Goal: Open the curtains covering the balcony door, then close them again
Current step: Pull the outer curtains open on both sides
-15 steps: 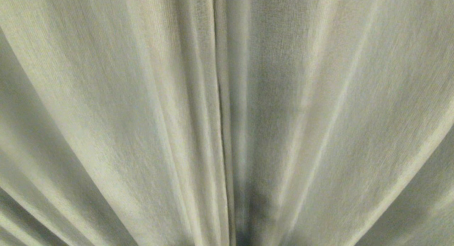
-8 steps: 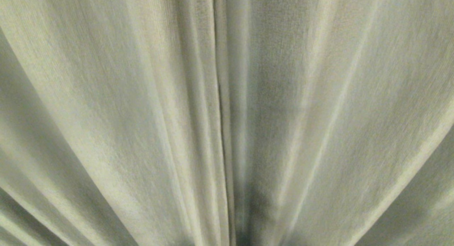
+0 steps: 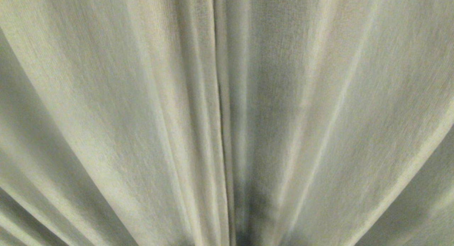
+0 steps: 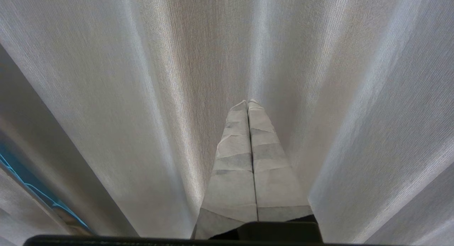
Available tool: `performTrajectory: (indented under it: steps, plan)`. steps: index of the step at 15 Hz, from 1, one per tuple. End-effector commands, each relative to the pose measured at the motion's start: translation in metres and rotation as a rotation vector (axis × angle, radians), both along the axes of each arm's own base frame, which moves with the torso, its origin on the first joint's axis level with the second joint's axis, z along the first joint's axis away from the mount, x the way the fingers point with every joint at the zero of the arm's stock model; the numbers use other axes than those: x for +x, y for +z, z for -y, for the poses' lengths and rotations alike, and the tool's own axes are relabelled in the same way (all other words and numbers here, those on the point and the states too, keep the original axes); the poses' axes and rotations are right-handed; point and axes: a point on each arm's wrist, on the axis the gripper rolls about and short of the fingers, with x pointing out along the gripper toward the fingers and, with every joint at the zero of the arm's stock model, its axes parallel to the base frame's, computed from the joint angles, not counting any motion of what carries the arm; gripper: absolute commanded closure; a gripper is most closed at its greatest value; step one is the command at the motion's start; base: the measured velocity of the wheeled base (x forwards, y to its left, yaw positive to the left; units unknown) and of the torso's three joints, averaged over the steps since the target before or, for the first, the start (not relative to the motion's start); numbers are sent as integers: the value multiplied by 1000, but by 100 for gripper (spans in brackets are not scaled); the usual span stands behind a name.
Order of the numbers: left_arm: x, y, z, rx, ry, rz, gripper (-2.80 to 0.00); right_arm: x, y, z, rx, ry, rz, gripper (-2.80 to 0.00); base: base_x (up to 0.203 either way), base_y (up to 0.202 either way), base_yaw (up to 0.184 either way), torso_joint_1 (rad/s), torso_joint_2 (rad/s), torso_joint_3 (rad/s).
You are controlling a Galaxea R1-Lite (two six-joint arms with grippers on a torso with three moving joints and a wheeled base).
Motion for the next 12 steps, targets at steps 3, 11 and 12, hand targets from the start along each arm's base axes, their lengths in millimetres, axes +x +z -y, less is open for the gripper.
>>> performTrajectory:
  steps: [3,11,12]
  plan:
    - [0,2,0,9,7,19,0,0,0,0,0,0,0,0,0,0,0,0,0,0]
    - [-18,56,-3,13,127,64,0,0,0,0,0,0,0,0,0,0,0,0,0,0]
    - [-15,66,-3,13,140,49,0,0,0,0,0,0,2,0,0,0,0,0,0,0]
